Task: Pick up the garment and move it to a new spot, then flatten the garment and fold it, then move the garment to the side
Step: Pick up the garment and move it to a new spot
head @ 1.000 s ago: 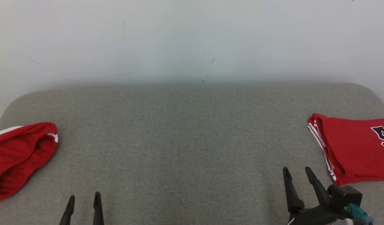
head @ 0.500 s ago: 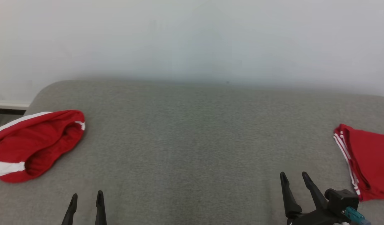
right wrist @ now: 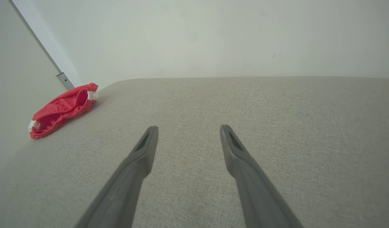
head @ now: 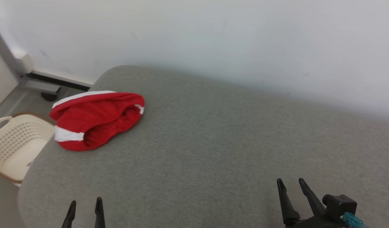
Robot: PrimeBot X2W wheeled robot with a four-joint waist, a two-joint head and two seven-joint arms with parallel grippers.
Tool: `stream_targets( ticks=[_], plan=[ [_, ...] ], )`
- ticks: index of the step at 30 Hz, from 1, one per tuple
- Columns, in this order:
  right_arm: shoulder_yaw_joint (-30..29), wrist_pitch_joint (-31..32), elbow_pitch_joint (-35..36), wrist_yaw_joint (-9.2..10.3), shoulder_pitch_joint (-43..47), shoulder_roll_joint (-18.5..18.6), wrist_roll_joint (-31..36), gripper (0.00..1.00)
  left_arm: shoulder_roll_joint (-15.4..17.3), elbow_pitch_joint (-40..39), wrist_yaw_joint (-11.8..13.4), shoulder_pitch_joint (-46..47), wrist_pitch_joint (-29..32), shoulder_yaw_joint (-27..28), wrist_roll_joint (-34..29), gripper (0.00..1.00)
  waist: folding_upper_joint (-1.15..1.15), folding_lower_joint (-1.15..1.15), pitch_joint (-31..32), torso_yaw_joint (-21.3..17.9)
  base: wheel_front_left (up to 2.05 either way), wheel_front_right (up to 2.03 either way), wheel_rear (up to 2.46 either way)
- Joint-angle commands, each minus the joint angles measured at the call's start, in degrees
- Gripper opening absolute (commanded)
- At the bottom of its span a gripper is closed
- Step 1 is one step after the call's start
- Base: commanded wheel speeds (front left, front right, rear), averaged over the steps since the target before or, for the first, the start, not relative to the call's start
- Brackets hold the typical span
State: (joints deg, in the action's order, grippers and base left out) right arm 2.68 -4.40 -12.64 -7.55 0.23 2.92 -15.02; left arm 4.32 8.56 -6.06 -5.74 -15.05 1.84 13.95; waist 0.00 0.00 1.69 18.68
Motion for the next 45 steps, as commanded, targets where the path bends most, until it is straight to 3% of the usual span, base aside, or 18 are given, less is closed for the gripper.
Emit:
stream_targets(
  ticks=[1, 9, 24, 34, 45],
  plan=[
    [0.1, -0.3, -0.2, 0.1, 0.4, 0.0, -0.3, 1.0, 0.3, -0.1, 0.1, -0.5, -0.1, -0.2, -0.1, 1.0, 0.0, 0.0, 0.2, 5.3, 0.0, 0.0, 0.0],
    [1.0, -0.6, -1.1, 0.1, -0.3, 0.0, -0.8, 1.0, 0.6, -0.8, 0.7, -1.2, 0.2, -0.3, 0.3, 1.0, 0.0, 0.0, 0.4, 8.8, 0.0, 0.0, 0.0],
    [1.3, -0.2, -0.6, 0.1, -0.2, 0.0, 0.0, 1.0, 1.2, 0.0, 0.8, 0.5, 0.7, -1.2, 1.1, 1.0, 0.0, 0.0, -0.6, 8.5, 0.0, 0.0, 0.0],
    [1.6, 5.3, 6.1, 0.11, -2.4, 0.0, 5.4, 1.0, 3.5, 11.0, -0.7, 18.6, 3.5, -4.1, 3.0, 1.0, 0.0, 0.0, -9.2, 6.8, 0.0, 0.0, 0.0],
    [4.6, 12.1, 15.5, 0.1, -4.7, 3.4, 7.7, 1.0, 8.4, 30.0, -1.4, 42.6, 10.8, -7.0, 8.9, 1.0, 0.0, 0.0, -20.0, -1.0, 0.0, 0.0, 0.0]
  ],
)
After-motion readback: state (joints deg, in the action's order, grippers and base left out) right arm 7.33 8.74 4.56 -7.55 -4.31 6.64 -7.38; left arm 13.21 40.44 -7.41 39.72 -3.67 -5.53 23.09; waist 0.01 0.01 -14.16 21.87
